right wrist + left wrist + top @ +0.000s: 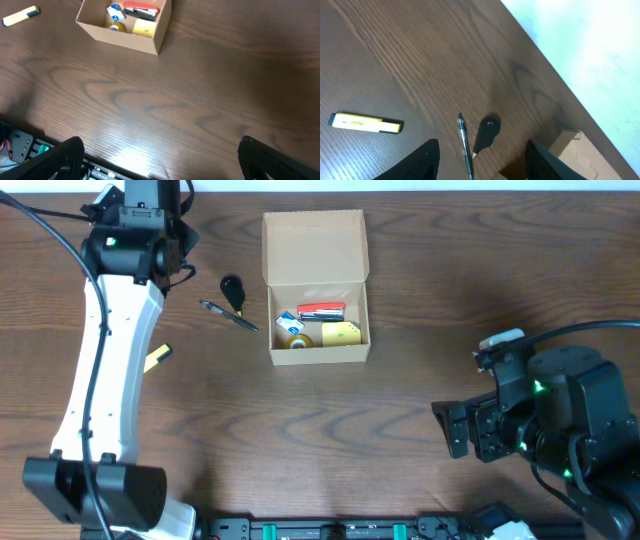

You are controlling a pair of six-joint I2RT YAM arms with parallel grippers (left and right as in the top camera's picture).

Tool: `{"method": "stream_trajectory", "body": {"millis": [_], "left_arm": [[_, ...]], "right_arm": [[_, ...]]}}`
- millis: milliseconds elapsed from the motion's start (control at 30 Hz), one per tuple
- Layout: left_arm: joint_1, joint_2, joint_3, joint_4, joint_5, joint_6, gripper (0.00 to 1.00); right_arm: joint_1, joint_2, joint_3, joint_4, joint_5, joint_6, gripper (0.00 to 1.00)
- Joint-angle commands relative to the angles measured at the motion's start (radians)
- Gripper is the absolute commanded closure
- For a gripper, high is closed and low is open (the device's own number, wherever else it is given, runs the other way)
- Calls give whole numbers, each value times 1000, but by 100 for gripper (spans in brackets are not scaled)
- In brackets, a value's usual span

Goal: Pack container
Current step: 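Withdraw the left gripper from the box toward the yellow highlighter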

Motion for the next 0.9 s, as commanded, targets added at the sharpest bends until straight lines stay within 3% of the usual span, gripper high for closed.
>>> {"method": "stream_trajectory", "body": {"millis": [0,400,500,633,867], "left_arm": [[7,67,14,-5,-58,-72,43],[10,298,14,-3,-92,-158,38],[26,303,14,-82,-92,-303,39],[70,301,14,-292,-60,-589,40],[111,301,12,-364,-64,-602,35]], "right_arm": [[-7,-1,13,-1,10,-10,1],[-7,-1,13,-1,10,-10,1],[-7,-1,13,-1,11,-10,1],[-7,-1,13,-1,10,-10,1],[-7,-1,13,-1,10,-10,1]]}}
